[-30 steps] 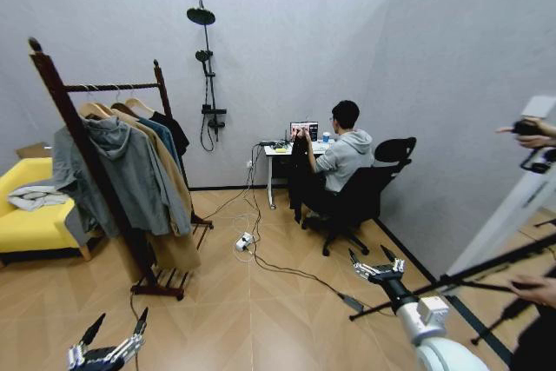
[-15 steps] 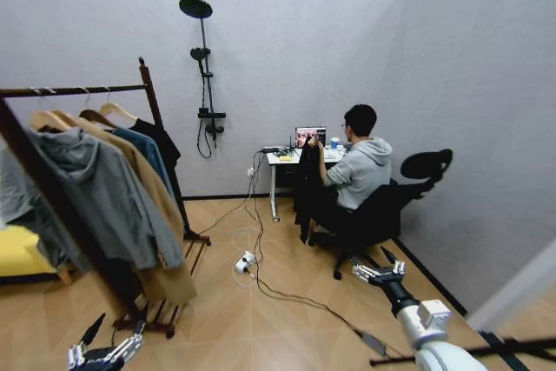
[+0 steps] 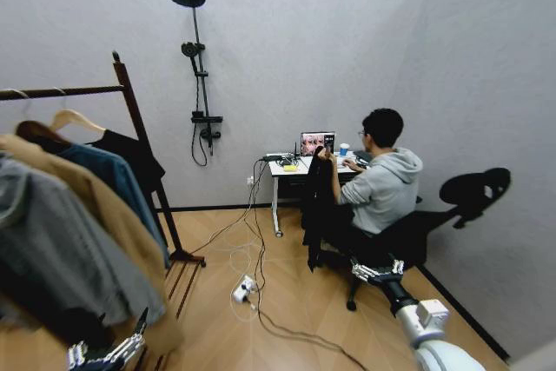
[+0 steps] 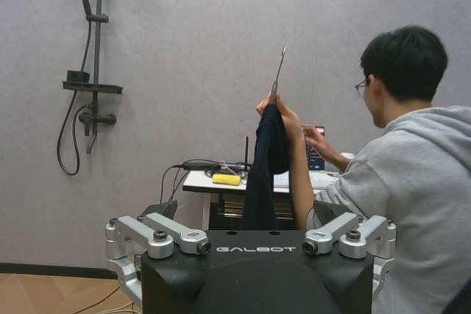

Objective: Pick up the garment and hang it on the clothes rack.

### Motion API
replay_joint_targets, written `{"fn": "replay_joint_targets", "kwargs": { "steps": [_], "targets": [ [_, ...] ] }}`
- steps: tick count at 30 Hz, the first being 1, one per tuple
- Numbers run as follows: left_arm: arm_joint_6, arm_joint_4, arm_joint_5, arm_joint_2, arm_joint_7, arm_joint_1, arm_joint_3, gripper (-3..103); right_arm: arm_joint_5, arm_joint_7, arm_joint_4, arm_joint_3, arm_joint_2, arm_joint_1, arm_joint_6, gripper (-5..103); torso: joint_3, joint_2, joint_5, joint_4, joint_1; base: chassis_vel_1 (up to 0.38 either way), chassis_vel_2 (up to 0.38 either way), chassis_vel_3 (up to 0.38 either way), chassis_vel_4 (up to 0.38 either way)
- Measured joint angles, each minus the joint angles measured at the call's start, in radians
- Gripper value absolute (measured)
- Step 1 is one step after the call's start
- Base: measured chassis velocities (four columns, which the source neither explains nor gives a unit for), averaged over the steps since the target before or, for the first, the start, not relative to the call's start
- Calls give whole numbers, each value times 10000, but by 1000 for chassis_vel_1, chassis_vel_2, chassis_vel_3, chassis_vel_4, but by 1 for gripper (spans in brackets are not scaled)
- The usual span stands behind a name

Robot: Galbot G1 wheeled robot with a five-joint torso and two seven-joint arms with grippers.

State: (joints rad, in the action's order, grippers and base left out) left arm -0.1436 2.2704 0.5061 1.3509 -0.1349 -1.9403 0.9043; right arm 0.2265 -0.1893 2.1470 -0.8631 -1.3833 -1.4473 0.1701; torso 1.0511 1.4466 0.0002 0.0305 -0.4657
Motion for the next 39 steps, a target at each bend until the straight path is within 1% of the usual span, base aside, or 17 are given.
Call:
{"fn": "replay_joint_targets", "kwargs": {
  "steps": [1, 5, 7, 8, 12, 14, 15, 18, 19, 21, 24, 25, 32, 33, 36, 37, 39],
  "targets": [
    [0, 0, 0, -1, 2, 1, 0, 100, -13, 1, 0, 0, 6, 7, 5, 100, -2, 2, -10, 2, 1, -353, 351, 369, -355],
    [0, 1, 0, 0, 0, 0, 0, 100, -70, 5, -22, -2, 26, 22, 22, 100, -2, 4, 9, 0, 4, -359, 370, 362, -342],
    [0, 0, 0, 0, 2, 0, 0, 100, -194, 21, -75, -6, 49, 79, 23, 100, -3, 2, -10, 2, 2, -361, 345, 358, -359],
    [0, 0, 0, 0, 1, 1, 0, 100, -265, 61, -85, -8, 60, 103, 24, 100, -3, 3, 6, -1, 6, -379, 379, 348, -374],
    [-1, 0, 0, 0, 0, 1, 0, 100, -356, 361, -141, 9, 194, 361, 133, 100, -2, 2, -10, 4, 0, -341, 335, 337, -346],
    [0, 0, 0, 0, 2, 1, 0, 100, -355, 559, -246, 6, 309, 587, 236, 100, 0, 0, -2, 4, -1, -287, 296, 225, -285],
    [0, 1, 0, 0, 3, 1, 0, 100, -294, 891, -459, 11, 493, 1020, 304, 100, 2, -2, 12, -1, -9, -193, 258, 225, -185],
    [0, 0, 0, -2, 0, 2, 0, 100, 46, 1373, -922, 65, 908, 1839, 503, 100, 2, -3, -9, 7, -12, -175, 119, 134, -146],
    [0, 0, 0, -1, 2, 2, 0, 100, 375, 1636, -1488, 176, 1360, 2748, 634, 100, 2, -3, 0, -3, -6, -38, 63, 35, 8],
    [0, 1, 0, 0, 1, 1, 0, 100, 581, 1712, -1901, 305, 1664, 3289, 692, 100, 2, -3, 9, -5, -3, -7, 32, 35, 48],
    [0, 0, 0, 0, -2, 1, 0, 100, 846, 1744, -2683, 658, 2198, 4220, 702, 100, -4, 5, -7, -3, 11, 26, -82, -12, 74],
    [0, 0, 0, 0, -2, 1, 0, 100, 1017, 1794, -3033, 948, 2385, 4654, 700, 100, -4, 8, 3, 1, 15, 52, -86, -47, 57],
    [-1, 0, 0, 0, -1, 1, 0, 100, 1516, 2182, -3878, 1732, 2501, 5720, 945, 101, -4, 8, -1, 1, 14, 28, -42, -42, 27],
    [0, 0, 0, 0, 0, 1, 0, 100, 1559, 2182, -4130, 1835, 2498, 5938, 965, 93, -3, 6, -1, -1, 9, 0, 0, 0, 0],
    [0, 0, 0, 0, 1, 1, 0, 100, 1914, 1865, -4859, 2143, 2596, 6594, 992, 77, -1, 2, -1, 0, 0, 0, 0, 0, 0],
    [0, 0, 0, 0, 1, 1, 0, 100, 1914, 1865, -4859, 2143, 2596, 6594, 992, 77, -1, 2, -1, 0, 0, 0, 0, 0, 0],
    [0, 0, 0, 0, 1, 1, 0, 100, 2016, 1667, -5084, 2294, 2672, 6830, 993, 65, 0, 1, -3, -1, 0, 0, 0, 0, 0]
  ]
}}
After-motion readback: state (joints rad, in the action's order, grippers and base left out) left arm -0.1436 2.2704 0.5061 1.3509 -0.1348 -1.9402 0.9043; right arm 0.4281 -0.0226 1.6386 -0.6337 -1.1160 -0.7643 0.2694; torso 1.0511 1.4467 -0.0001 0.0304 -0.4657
